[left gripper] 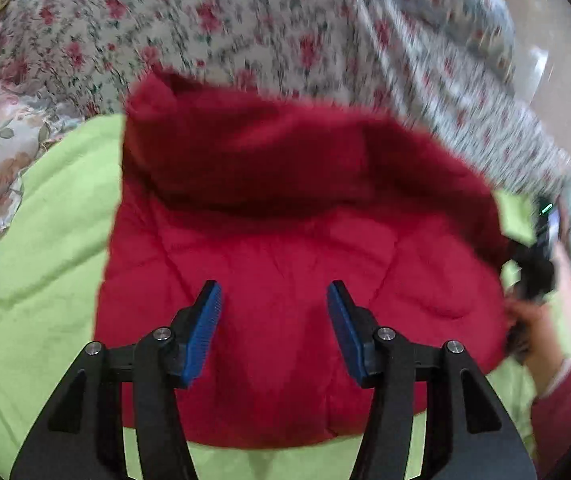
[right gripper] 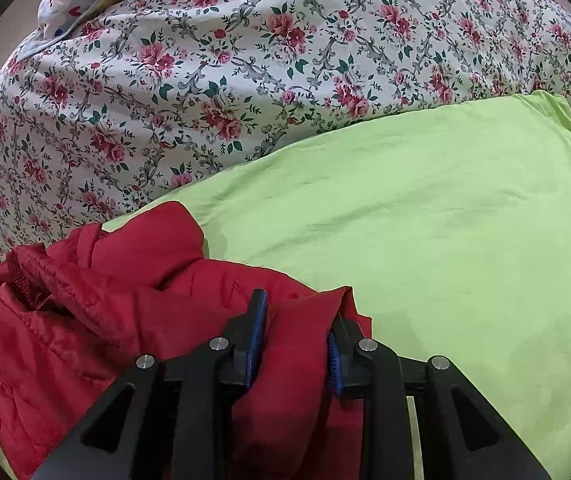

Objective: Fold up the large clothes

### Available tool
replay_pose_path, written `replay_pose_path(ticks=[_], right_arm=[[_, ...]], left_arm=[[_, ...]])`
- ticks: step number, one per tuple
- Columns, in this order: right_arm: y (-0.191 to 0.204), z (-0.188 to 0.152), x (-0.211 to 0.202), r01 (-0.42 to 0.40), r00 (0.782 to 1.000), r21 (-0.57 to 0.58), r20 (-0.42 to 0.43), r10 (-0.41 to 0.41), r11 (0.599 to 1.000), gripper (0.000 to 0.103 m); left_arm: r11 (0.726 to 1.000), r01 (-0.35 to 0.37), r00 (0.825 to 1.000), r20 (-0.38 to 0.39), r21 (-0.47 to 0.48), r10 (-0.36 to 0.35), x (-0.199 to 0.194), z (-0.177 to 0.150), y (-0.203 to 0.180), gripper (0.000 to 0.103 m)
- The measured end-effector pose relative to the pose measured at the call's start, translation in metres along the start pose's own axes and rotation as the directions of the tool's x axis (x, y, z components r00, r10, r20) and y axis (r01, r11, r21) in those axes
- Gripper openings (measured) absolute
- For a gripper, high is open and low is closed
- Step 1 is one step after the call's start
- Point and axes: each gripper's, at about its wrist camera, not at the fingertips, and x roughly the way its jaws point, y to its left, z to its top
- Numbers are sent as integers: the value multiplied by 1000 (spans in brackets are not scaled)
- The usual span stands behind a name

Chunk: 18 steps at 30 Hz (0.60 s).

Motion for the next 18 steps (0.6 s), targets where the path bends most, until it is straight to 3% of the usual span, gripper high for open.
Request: replay_pose_path(ticks=[3,7,9,13,16,18], right_arm=[[0,0,-6,-8,1000,4,7,8,1000,30],[-7,-1,-33,-48,998,58,41,46,997,59],[-9,-4,-62,-93,990,83,111,84,992,62],[12,-18,-108,-126,976,-9,180,126,992,73],[48,-33,-100,-173,982,-178,48,184,969,75],[63,-41,-83,-190,982,-254,-51,183,949,73]], left_arm=[[997,-77,997,-13,24,78,28,-1,-1,57],[992,-122,992,-17,31,122,42,0,3,57],[992,-125,992,-18,20,126,44,2,5,57],[990,-139,990,-12,23,140,45,0,4,58],[989,-144,989,-11,26,144,45,1,4,58],[989,-146,989,-9,14,146,43,4,10,58]])
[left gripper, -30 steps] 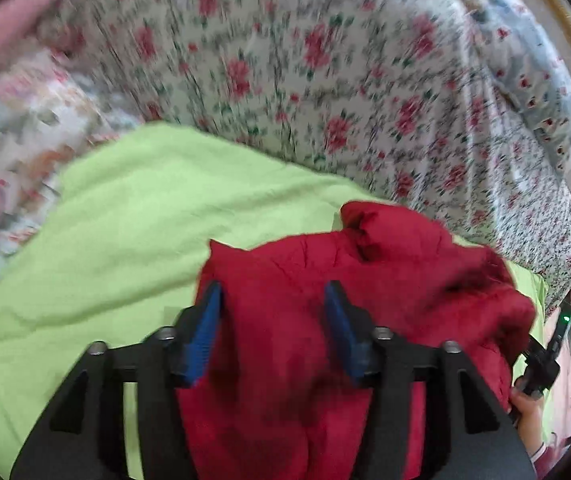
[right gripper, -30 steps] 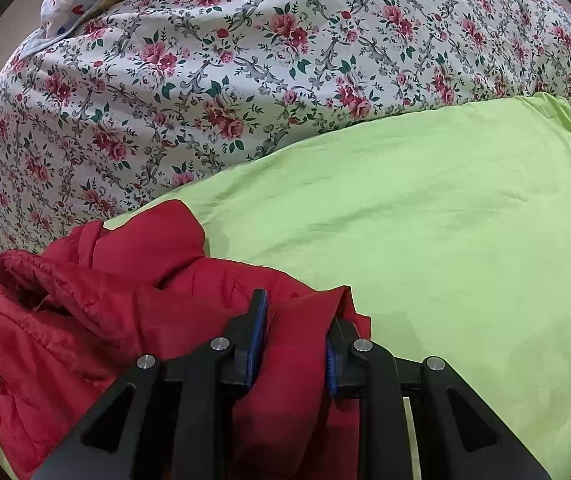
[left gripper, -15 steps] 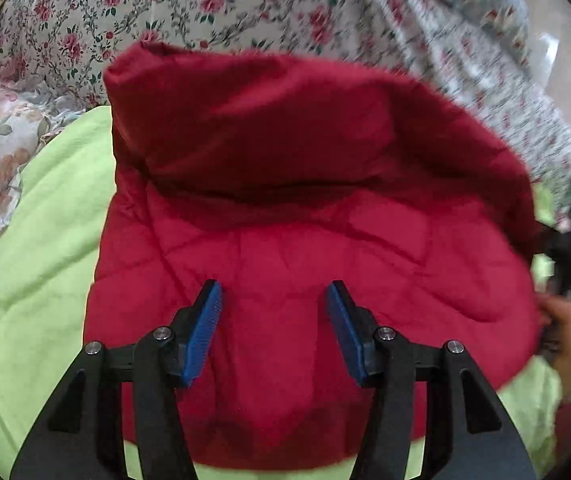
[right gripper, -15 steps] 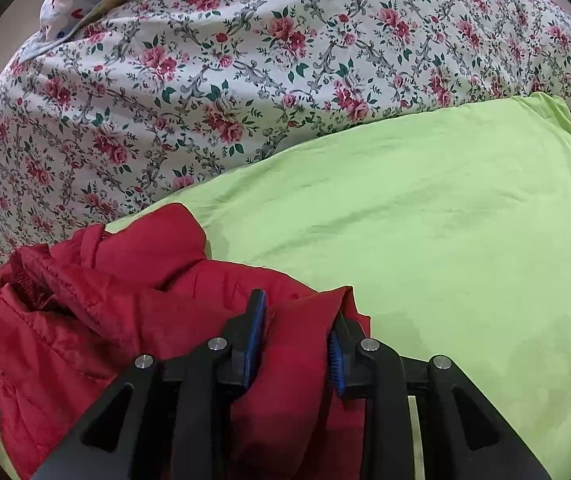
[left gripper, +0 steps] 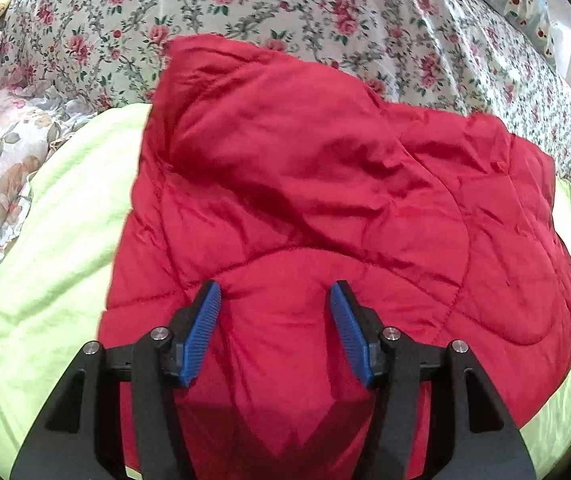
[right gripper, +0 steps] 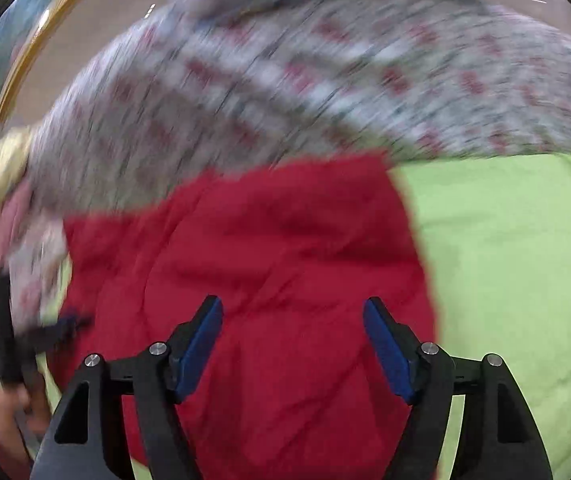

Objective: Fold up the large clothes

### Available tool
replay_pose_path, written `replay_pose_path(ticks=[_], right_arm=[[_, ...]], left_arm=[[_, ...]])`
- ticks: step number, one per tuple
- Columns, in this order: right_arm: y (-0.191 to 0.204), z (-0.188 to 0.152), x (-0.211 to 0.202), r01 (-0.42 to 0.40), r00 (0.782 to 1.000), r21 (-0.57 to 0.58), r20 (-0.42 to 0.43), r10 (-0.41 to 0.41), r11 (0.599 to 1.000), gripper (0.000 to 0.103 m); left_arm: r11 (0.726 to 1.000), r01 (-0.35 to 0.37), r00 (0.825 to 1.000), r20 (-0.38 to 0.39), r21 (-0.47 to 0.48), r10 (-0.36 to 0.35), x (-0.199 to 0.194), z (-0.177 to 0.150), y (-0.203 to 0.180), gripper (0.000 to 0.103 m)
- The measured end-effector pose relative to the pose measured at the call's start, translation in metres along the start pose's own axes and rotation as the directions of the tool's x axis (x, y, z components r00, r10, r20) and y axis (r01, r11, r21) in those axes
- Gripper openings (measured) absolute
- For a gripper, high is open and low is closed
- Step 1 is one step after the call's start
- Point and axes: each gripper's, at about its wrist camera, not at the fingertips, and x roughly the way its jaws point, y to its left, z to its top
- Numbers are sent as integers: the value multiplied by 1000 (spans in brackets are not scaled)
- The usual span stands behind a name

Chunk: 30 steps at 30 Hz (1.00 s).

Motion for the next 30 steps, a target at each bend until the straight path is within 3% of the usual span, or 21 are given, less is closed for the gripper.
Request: replay_pose_path(ticks=[2,6,12,21,30], right_arm=[[4,-3,23,39,996,-46,-74,-42,998,73],[-18,-2,52,83,990,8,-111,-81,997,75],[-46,8,74,82,988,125,-141,-64,989,80],[-47,10,77,75,989,144,-136,-56,987,81],[-51,4,36,55,994,167,-101,-39,984,81]], left_arm=[[1000,-7,1000,-4,-27,7,3,4,9,58],[998,-11,999,-34,-67,9,19,12,27,60],[993,2,999,-46,-119,-8,42,18,40,77],[990,21,999,-43,-137,-27,41,17,42,79],[988,43,999,-25,-149,-48,16,13,46,78]])
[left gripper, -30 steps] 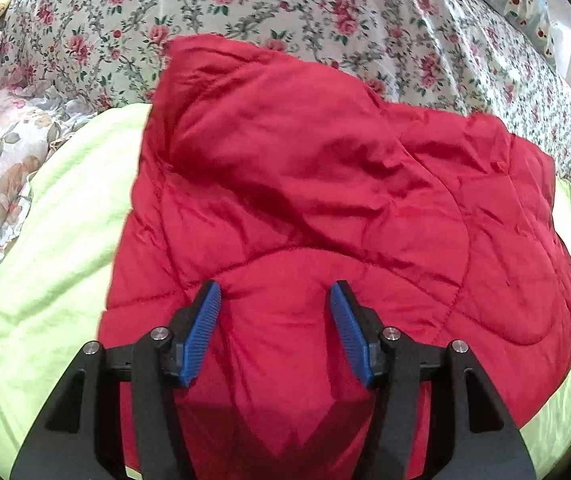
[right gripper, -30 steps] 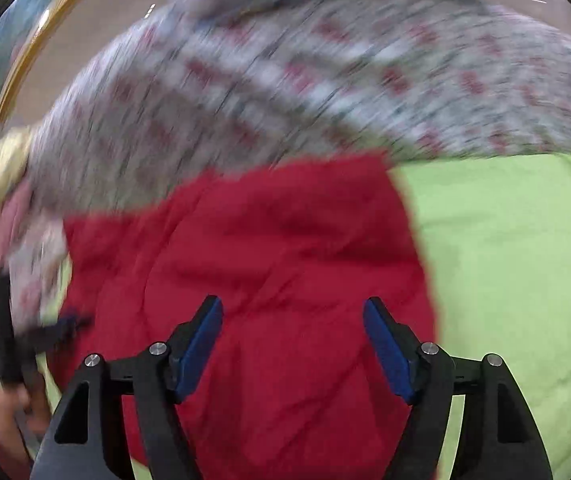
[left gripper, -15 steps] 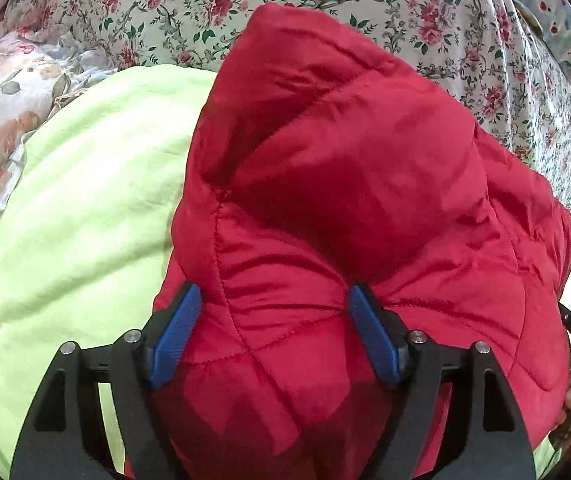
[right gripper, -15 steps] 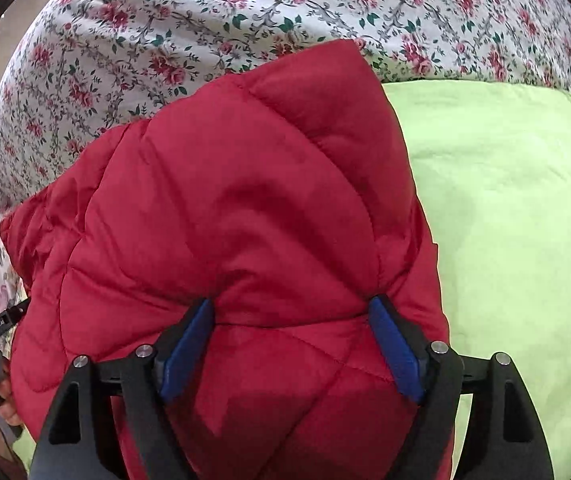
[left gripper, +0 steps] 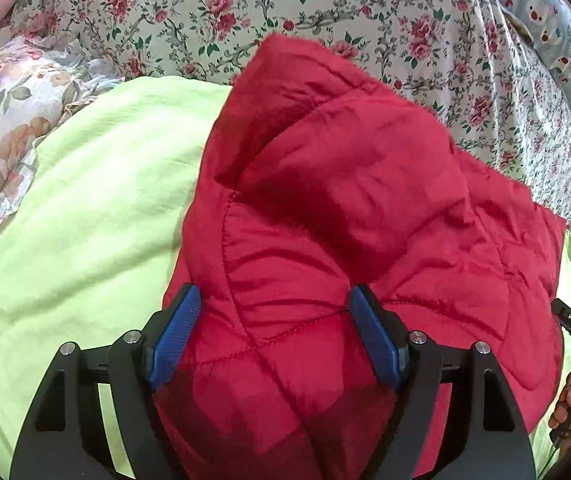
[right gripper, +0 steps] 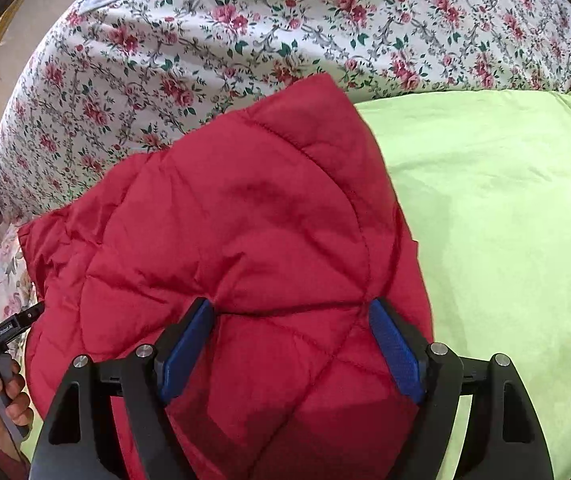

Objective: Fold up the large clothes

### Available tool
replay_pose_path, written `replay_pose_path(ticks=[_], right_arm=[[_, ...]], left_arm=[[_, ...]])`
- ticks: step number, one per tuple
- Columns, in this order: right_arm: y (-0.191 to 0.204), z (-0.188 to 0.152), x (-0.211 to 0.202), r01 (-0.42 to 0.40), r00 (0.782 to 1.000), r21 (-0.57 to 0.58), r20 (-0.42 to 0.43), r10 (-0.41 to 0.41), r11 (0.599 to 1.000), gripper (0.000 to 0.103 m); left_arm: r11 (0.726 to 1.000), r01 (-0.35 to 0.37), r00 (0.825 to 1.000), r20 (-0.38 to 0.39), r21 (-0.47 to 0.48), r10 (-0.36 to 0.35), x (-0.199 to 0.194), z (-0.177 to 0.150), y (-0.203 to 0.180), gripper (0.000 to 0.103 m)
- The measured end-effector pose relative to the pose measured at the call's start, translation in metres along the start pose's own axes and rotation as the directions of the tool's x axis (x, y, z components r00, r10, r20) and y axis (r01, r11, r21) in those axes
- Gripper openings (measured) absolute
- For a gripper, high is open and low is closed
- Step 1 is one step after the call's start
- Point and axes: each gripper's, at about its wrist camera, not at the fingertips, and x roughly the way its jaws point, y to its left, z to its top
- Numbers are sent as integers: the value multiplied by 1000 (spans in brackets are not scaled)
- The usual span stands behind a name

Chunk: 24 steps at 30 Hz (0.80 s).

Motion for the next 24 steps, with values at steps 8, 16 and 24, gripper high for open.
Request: replay_pose_path(ticks=[8,16,24], right_arm=[[-6,-5,-37,12,1000,-24,22,-12,1000,82],[-23,-14,-50,23,1000,-1,11,-22,1000,83],[-39,-22,-55,30,1000,34,3,-30,999,83]], left_arm=[[998,38,999,33,-49,-36,-27,-10,23,78],[984,99,995,19,-146,-97,-27,-24,54,78],[979,115,993,5,-168,-116,-26,-28,61,78]])
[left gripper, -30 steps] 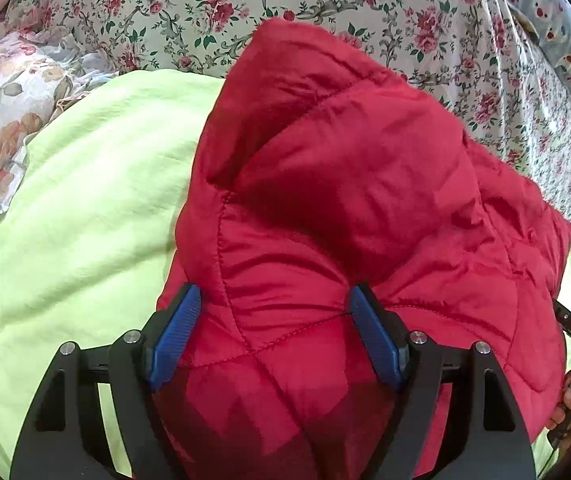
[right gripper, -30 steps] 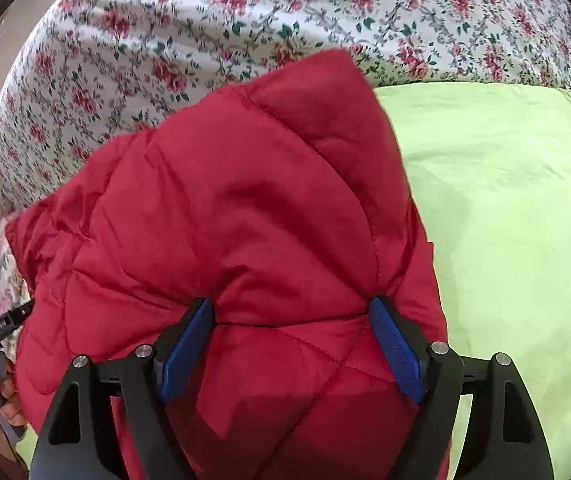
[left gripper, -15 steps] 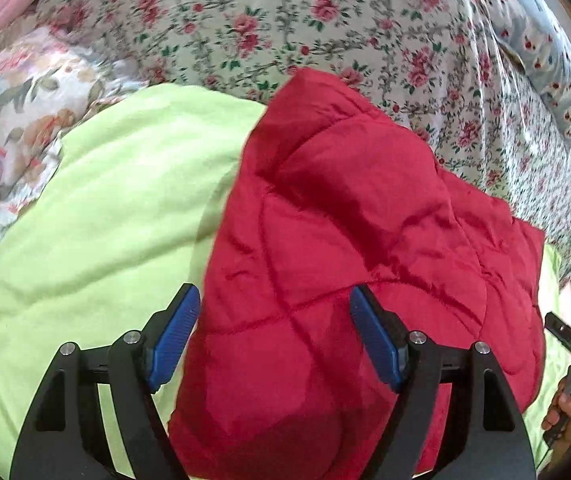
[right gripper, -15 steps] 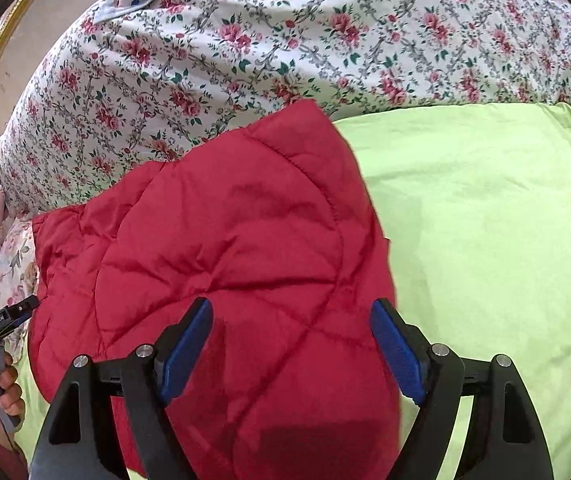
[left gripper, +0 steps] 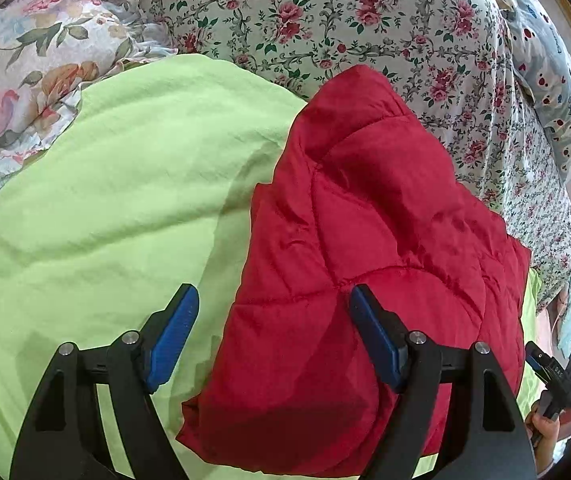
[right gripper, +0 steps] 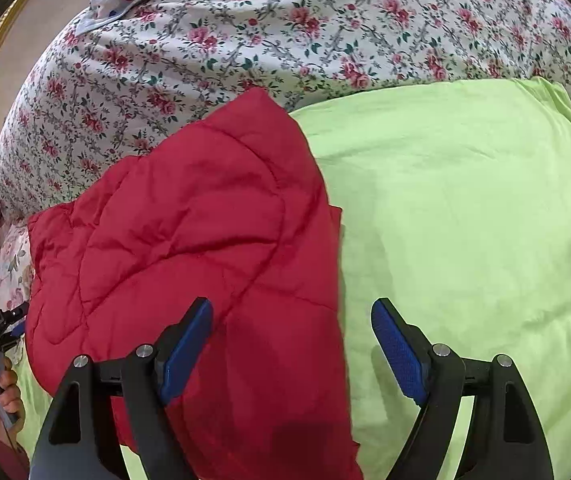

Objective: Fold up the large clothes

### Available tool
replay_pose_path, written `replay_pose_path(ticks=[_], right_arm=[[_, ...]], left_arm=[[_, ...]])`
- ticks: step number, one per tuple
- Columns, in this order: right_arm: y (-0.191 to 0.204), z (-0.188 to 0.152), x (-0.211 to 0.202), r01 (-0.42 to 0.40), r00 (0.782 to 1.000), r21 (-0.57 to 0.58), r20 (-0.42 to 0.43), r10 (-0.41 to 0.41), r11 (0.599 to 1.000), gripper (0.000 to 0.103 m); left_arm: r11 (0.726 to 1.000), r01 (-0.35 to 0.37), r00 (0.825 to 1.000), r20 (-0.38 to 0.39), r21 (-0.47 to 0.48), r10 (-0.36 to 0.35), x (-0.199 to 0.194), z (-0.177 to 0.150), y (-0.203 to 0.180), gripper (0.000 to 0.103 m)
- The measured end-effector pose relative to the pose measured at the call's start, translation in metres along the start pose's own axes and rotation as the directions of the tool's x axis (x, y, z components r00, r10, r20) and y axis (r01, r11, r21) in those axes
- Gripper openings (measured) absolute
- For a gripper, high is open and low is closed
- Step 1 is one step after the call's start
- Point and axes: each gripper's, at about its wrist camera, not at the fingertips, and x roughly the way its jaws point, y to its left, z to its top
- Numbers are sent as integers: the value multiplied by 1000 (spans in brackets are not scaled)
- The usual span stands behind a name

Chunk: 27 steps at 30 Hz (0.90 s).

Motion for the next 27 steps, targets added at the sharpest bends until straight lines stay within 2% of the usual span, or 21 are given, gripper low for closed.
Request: replay_pose_path(ticks=[4,6,8,10,17,22,25,27], right_arm=[[-8,-2,2,-14,1000,27,-11,14,1000,83],[-14,-4,5,-44,999,64,-18,45,997,83],[-20,-6,9,-81,996,107,-24,84,991,83],[-27,-8,15,-115,992,149,-33,121,982,84],[-43,-15,32,-193,977,249,-38,209,949,90],[-41,-14,47,-238,964,285,-47,262,929,93],[-38,-13,54,-261,956,301,-47,288,917,94],[-34,-11,59,-278,950,304,-53,308,911,95]], left_arm=[[1000,21,1000,-13,-18,-21,2,2,1,78],[997,57,998,-26,-43,-58,3,2,5,78],[990,114,992,-48,-88,-119,7,2,12,83],[979,156,984,-66,-132,-166,13,0,20,83],[949,245,959,-98,-201,-268,29,-3,27,87],[943,248,955,-107,-223,-276,44,-2,26,103],[923,281,939,-124,-261,-321,55,-2,28,103],[917,291,934,-125,-271,-334,58,-2,26,103]])
